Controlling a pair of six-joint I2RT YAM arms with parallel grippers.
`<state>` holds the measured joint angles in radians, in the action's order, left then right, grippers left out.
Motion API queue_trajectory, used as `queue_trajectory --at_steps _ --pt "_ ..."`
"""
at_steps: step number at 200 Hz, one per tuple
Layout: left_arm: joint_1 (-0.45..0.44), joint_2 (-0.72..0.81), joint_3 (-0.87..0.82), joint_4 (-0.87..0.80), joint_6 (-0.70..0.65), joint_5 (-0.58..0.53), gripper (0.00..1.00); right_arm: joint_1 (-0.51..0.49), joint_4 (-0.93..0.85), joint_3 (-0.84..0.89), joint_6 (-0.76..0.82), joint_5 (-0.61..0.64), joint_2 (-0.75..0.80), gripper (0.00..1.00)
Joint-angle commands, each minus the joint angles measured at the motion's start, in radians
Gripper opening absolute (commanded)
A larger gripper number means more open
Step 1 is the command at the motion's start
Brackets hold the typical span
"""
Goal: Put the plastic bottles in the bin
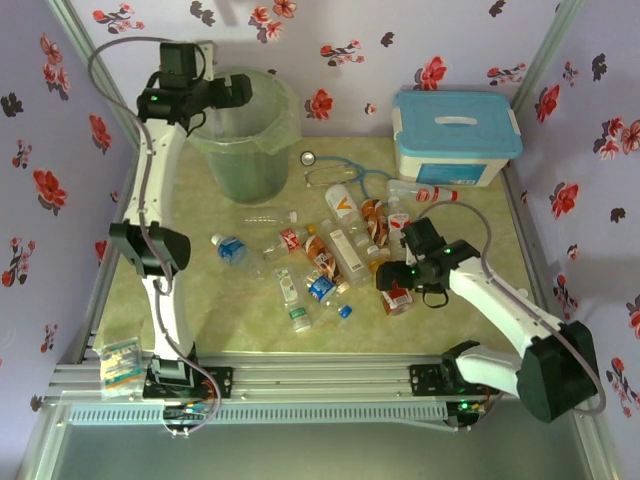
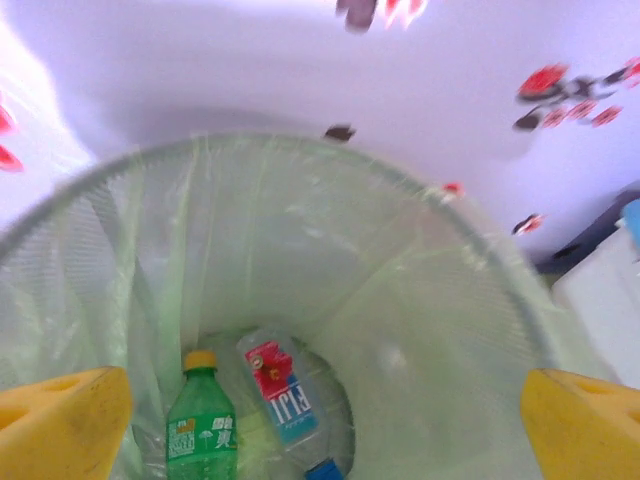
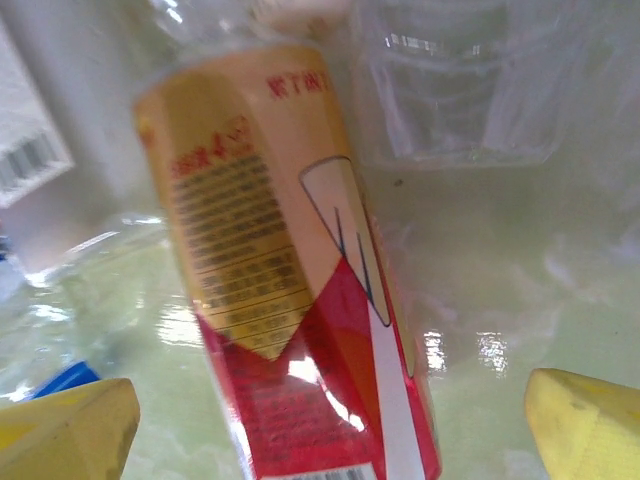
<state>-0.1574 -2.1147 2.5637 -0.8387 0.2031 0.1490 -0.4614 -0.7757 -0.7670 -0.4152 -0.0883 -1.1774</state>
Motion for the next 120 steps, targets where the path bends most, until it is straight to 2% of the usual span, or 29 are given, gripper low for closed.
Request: queue_trajectory --at_steps 1,31,49,78,105,120 --pt "-0.006 0.125 -0.018 0.006 -0.005 -0.004 1.0 -0.018 0.042 0.013 -0.036 0.036 -0.034 0.99" --pt "-0.007 0.34 -0.231 0.021 -0.001 -0.005 1.0 -0.034 0.074 0.035 -0.051 0.013 -0.087 0.99" --pt "-0.015 0.532 -0.521 0.12 0.011 -0.005 1.0 -0.037 0.09 0.044 -0.057 0.003 -0.117 0.99" --pt "-0.024 0.805 -0.962 0.287 0.115 0.009 1.0 -0.037 0.122 0.06 -0.056 -0.017 -0.16 0.96" --pt "-0.042 0.982 -1.241 0.326 0.226 0.007 1.0 -0.041 0.114 0.054 -0.06 -0.048 -0.18 0.91" --pt "-0.048 1.052 -1.362 0.35 0.303 0.003 1.0 -0.048 0.084 0.055 -0.069 -0.063 -0.168 0.83"
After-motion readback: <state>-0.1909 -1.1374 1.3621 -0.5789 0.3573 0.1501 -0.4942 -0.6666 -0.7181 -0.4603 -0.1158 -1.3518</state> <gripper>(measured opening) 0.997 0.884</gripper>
